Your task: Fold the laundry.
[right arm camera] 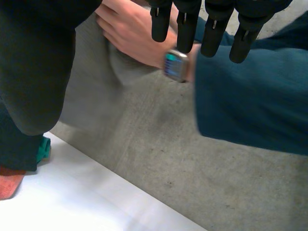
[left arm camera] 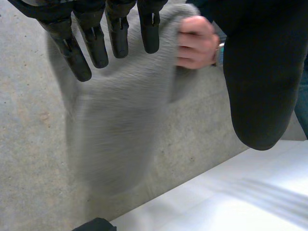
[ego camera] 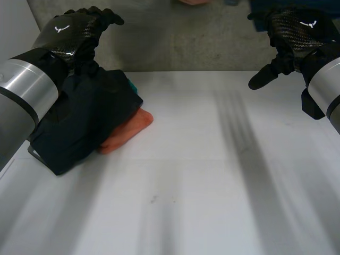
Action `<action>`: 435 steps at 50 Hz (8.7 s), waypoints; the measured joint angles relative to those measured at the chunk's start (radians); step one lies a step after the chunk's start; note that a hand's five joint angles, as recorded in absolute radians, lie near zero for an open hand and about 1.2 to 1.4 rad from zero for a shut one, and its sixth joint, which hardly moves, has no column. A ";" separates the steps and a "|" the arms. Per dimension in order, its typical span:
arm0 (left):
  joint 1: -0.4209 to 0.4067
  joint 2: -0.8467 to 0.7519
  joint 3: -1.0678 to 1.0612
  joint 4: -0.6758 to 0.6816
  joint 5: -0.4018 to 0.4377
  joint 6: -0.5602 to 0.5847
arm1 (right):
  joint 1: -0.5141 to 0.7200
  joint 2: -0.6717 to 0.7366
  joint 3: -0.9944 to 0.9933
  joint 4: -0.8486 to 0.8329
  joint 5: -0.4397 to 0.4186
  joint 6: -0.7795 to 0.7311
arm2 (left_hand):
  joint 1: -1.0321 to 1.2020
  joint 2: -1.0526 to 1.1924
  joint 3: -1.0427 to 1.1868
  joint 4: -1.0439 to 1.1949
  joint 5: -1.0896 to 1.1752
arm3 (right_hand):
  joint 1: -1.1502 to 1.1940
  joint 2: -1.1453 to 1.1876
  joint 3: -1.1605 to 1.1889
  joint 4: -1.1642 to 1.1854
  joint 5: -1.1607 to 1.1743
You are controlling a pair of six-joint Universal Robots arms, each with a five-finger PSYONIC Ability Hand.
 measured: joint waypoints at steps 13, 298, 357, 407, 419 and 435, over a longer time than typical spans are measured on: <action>0.000 0.000 -0.001 0.001 -0.005 0.000 | 0.000 0.002 0.002 0.001 0.000 0.000 | -0.048 -0.052 -0.050 -0.062 -0.054 | -0.042 -0.058 -0.068 -0.065 -0.054; 0.173 -0.370 -0.299 0.150 0.374 0.328 | 0.002 0.161 0.543 -0.069 -0.148 -0.252 | -0.061 -0.048 -0.046 -0.060 -0.053 | 0.101 0.083 0.094 0.096 0.095; -0.070 -0.184 -0.201 0.200 0.053 0.354 | -0.015 0.466 -0.197 -0.152 0.131 -0.310 | 0.889 0.920 0.916 0.920 0.890 | -0.045 -0.058 -0.069 -0.065 -0.054; -0.216 -0.033 0.019 0.193 -0.064 0.273 | 0.188 0.468 0.193 -0.336 0.092 0.024 | 0.889 0.920 0.916 0.924 0.890 | 0.865 0.892 0.908 0.919 0.883; -0.100 0.040 -0.065 0.080 -0.059 0.289 | -0.065 0.256 -0.096 0.063 -0.120 -0.334 | 0.889 0.921 0.916 0.924 0.890 | 0.865 0.892 0.908 0.922 0.905; -0.101 -0.132 -0.274 0.137 -0.048 0.290 | -0.083 0.667 -0.313 0.031 -0.174 -0.437 | 0.889 0.921 0.916 0.924 0.890 | 0.000 0.007 0.016 0.018 0.012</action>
